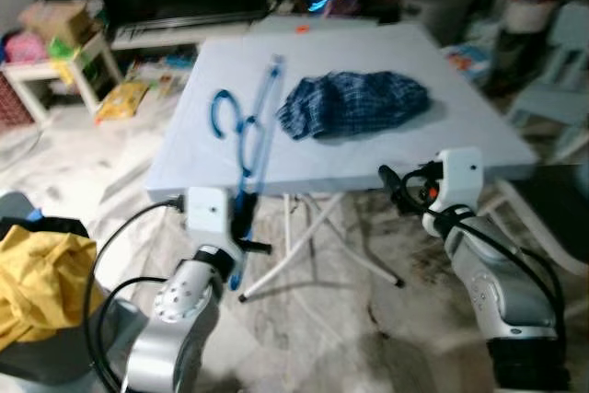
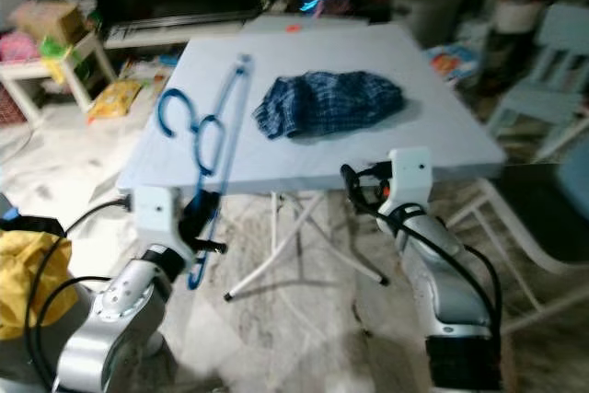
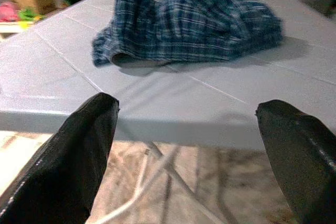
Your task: Hang hanger
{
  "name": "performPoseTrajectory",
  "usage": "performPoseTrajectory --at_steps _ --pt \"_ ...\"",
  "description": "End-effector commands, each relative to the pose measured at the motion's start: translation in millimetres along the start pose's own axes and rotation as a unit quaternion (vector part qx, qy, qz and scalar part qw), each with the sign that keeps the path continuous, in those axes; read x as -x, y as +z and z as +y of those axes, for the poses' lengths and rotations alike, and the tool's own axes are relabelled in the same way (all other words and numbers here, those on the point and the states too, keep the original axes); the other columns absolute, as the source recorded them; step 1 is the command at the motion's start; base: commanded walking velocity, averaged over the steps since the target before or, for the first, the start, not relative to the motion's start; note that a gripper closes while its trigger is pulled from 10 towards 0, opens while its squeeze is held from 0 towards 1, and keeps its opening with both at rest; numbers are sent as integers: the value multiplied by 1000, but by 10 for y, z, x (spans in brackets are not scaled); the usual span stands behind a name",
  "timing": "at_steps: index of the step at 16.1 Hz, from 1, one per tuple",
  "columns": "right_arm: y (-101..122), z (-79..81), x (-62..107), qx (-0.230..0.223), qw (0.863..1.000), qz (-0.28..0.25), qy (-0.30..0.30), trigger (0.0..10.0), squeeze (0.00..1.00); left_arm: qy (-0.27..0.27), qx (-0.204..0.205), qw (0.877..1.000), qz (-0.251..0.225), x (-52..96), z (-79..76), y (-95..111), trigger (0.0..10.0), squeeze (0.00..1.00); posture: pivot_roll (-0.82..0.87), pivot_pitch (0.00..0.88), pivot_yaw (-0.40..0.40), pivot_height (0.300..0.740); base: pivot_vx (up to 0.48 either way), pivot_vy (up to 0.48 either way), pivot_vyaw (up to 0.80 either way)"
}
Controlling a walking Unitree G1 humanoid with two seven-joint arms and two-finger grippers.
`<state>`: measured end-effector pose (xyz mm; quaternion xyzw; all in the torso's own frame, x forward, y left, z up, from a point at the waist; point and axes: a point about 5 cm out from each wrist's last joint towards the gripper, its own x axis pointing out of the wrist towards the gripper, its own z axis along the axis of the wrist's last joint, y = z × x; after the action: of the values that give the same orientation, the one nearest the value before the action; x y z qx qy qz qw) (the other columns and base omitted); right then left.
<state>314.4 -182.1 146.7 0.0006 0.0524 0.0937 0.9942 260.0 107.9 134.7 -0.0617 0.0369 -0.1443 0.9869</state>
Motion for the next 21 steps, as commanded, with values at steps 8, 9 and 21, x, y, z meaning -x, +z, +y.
performPoseTrajectory --at_steps 8,9,21 --pt "5 88 -33 0 1000 0 17 10000 0 10 -9 1000 -1 20 65 1 10000 0 -104 0 39 740 -274 0 0" --pt "-5 111 -37 0 1000 2 22 10000 0 8 -9 1000 -1 22 65 -1 10000 0 -101 0 39 740 -259 0 0" --pt "-46 -185 187 306 900 79 301 10000 0 -287 -101 935 183 307 258 -340 10000 0 -119 17 49 740 0 0 0"
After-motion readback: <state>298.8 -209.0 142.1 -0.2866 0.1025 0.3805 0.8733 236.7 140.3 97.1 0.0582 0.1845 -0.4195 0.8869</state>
